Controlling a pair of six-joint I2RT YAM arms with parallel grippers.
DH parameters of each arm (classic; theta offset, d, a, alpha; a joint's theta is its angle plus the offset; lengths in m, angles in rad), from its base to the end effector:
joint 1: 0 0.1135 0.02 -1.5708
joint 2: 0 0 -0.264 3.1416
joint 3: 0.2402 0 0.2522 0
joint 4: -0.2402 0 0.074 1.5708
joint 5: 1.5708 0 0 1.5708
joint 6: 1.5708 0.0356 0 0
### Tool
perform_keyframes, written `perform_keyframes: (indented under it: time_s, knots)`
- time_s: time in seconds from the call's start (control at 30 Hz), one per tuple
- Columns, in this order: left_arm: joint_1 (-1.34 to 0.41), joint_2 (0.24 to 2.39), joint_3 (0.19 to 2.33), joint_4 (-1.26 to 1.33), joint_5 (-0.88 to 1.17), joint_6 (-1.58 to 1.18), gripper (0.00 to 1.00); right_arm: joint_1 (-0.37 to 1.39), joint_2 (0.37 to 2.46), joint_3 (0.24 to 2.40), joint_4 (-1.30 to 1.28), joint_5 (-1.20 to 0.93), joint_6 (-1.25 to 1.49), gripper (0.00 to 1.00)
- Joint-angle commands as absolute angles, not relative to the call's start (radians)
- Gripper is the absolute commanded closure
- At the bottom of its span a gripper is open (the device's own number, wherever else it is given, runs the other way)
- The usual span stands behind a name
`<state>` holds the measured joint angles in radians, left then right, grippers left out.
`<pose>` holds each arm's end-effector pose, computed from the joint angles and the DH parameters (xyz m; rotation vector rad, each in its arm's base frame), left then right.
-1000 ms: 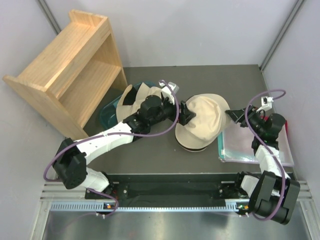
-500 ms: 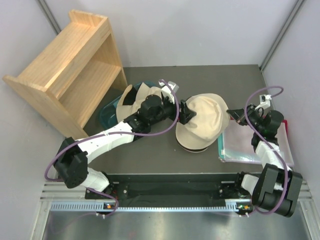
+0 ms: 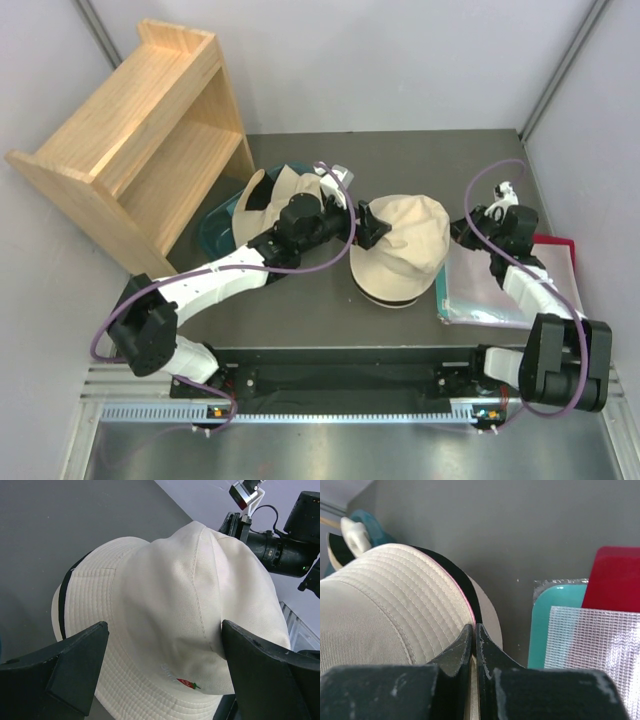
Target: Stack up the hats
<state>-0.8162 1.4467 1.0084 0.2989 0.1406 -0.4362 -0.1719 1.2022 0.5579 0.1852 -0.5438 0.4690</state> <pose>0.2312 -0.2531 0.3107 0.4534 1.7672 -1.0319 0.2499 -0.0247 0.2143 0.3022 2.0134 0.7376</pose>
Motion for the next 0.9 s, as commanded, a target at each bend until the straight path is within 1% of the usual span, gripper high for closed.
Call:
perform_keyframes:
  time_s: [0.0, 0.13, 0.17, 0.2, 0.23, 0.3, 0.33, 0.4, 0.43, 0.5, 0.53, 0.63, 0.7, 0.87]
  knots:
    - [-0.810, 1.437, 0.983, 0.353, 0.130, -0.446, 0.01, -0.158, 1.195, 0.584, 0.132, -0.400, 0.396, 1.00]
    - [-0.808, 1.428, 1.002, 0.341, 0.132, -0.437, 0.01, -0.156, 1.158, 0.594, 0.120, -0.440, 0.408, 1.00]
    - [-0.808, 1.424, 1.011, 0.327, 0.129, -0.424, 0.01, -0.156, 1.149, 0.600, 0.111, -0.449, 0.410, 0.98]
    - [-0.810, 1.419, 1.032, 0.313, 0.121, -0.416, 0.01, -0.156, 1.128, 0.610, 0.082, -0.462, 0.411, 0.92]
    - [-0.808, 1.414, 1.041, 0.275, 0.095, -0.405, 0.01, -0.158, 1.115, 0.633, 0.059, -0.462, 0.411, 0.70]
    - [-0.802, 1.381, 1.058, 0.233, 0.052, -0.371, 0.01, -0.161, 1.074, 0.656, 0.003, -0.437, 0.411, 0.45]
    - [-0.795, 1.365, 1.061, 0.192, -0.001, -0.364, 0.01, -0.172, 1.059, 0.681, -0.044, -0.419, 0.410, 0.26]
    - [-0.773, 1.313, 1.057, 0.151, -0.061, -0.344, 0.01, -0.198, 1.022, 0.698, -0.089, -0.393, 0.413, 0.17]
    - [-0.734, 1.298, 1.054, 0.129, -0.066, -0.341, 0.01, -0.240, 1.013, 0.718, -0.131, -0.388, 0.413, 0.14]
    - [-0.677, 1.256, 1.043, 0.054, -0.061, -0.347, 0.01, -0.297, 0.985, 0.735, -0.181, -0.379, 0.410, 0.11]
    - [-0.617, 1.243, 1.037, 0.031, -0.064, -0.350, 0.01, -0.351, 0.974, 0.747, -0.213, -0.374, 0.408, 0.10]
    - [-0.517, 1.213, 1.000, -0.057, -0.153, -0.319, 0.01, -0.411, 0.924, 0.755, -0.235, -0.374, 0.411, 0.08]
    - [-0.462, 1.213, 0.974, -0.090, -0.207, -0.307, 0.01, -0.416, 0.888, 0.758, -0.238, -0.402, 0.425, 0.08]
    - [-0.370, 1.255, 0.922, -0.052, -0.184, -0.299, 0.01, -0.416, 0.824, 0.750, -0.224, -0.452, 0.448, 0.08]
